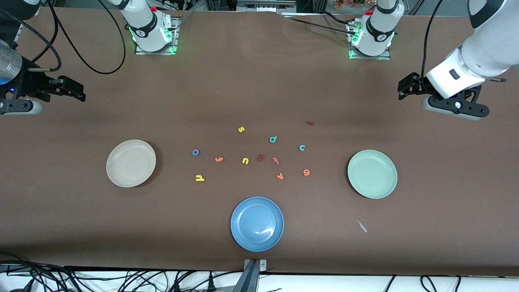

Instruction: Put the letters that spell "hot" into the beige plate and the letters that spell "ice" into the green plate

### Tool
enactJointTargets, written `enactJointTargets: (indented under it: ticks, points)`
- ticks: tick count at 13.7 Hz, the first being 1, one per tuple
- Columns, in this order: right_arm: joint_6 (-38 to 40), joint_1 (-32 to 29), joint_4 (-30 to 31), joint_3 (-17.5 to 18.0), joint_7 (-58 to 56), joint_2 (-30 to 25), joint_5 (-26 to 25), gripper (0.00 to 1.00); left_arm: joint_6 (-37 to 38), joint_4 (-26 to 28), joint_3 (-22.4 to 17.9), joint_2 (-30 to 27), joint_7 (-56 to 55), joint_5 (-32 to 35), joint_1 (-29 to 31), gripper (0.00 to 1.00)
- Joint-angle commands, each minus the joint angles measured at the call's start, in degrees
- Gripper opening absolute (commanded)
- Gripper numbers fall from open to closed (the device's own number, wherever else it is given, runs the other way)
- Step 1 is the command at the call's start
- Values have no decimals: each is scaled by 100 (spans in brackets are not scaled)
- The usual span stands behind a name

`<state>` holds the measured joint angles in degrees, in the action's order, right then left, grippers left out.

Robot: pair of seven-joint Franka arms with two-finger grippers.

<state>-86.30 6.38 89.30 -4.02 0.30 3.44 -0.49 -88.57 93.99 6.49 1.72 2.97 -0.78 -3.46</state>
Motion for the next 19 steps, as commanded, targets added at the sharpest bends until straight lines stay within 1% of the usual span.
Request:
enactJointTargets:
  ticks: [1, 4, 6, 8, 9, 11, 13, 15, 18, 19]
  points:
    - [-36, 21, 44, -3, 41, -45, -12, 100, 147, -65, 89, 100, 151, -106, -5, 100]
    - [-45, 21, 35, -3, 14, -45, -21, 100, 173, -30, 212, 161, 160, -141, -5, 100]
    - [-71, 21, 35, -3, 49, 16, 14, 100, 182, 23, 361, 240, 457, -159, -5, 100]
    - [-89, 13, 35, -3, 23, 130, 14, 100, 226, 206, 458, 319, 555, -168, 3, 100]
    - [-89, 21, 27, -3, 5, 226, 14, 100, 217, 338, 546, 320, 555, -177, 3, 100]
    - [-159, 56, 35, 6, 5, 332, 32, 100, 174, 549, 844, 337, 564, -168, 3, 100]
    - [-273, 214, 62, 15, 57, 472, 163, 100, 121, 620, 1064, 521, 642, -168, 3, 100]
    - [-536, 328, 219, 24, 102, 613, 312, 100, -98, 638, 1118, 775, 1124, -168, 3, 100]
    - [-1334, 696, 772, 41, 881, 667, 348, 100, -397, 647, 1126, 1206, 1723, -168, -5, 100]
    - [-1641, 829, 956, 41, 1102, 701, 348, 100, -554, 752, 1170, 1268, 1881, -133, -23, 100]
